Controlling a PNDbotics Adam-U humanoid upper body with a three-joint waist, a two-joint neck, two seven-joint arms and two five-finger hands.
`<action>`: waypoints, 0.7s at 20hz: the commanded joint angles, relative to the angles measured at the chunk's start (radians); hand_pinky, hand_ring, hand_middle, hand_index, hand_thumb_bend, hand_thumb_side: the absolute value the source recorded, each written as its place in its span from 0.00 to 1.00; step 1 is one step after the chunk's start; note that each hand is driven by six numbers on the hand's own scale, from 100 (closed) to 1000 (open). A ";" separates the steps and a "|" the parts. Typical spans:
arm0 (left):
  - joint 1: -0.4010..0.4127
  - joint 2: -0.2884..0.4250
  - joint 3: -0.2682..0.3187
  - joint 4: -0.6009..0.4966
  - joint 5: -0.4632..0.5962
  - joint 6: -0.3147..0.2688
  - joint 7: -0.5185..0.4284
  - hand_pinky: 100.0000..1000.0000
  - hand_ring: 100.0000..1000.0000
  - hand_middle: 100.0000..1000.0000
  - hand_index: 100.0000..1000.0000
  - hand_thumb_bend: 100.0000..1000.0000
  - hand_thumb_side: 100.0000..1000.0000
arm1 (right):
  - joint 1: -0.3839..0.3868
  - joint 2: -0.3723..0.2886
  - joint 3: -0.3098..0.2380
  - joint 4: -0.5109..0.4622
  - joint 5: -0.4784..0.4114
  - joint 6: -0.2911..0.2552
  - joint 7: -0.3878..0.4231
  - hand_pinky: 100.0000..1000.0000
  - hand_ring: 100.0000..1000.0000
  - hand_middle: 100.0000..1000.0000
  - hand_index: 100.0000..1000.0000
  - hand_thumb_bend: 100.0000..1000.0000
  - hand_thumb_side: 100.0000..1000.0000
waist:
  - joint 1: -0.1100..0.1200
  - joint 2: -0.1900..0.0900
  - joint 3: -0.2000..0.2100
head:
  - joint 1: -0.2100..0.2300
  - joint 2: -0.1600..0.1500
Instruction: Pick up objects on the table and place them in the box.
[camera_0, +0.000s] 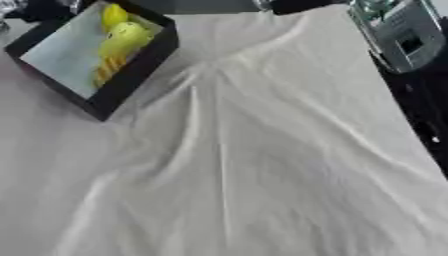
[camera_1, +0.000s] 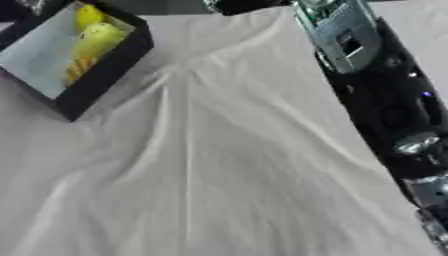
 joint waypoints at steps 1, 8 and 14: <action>0.028 0.084 0.018 -0.229 0.201 0.049 0.012 0.65 0.64 0.66 0.79 0.00 0.52 | -0.010 -0.029 -0.021 -0.023 -0.011 0.004 -0.017 0.89 0.78 0.71 0.81 0.00 0.12 | -0.002 -0.038 0.008 | -0.012 0.009; 0.218 0.145 0.083 -0.632 0.526 0.129 0.121 0.63 0.61 0.64 0.77 0.00 0.56 | 0.011 -0.035 -0.043 -0.038 -0.029 0.020 -0.055 0.89 0.77 0.71 0.81 0.00 0.10 | -0.018 -0.053 0.033 | -0.032 0.010; 0.421 0.113 0.142 -0.820 0.714 0.116 0.294 0.62 0.62 0.65 0.78 0.00 0.61 | 0.042 -0.024 -0.075 -0.063 -0.080 0.047 -0.130 0.90 0.77 0.71 0.81 0.00 0.11 | -0.032 -0.060 0.052 | -0.038 0.011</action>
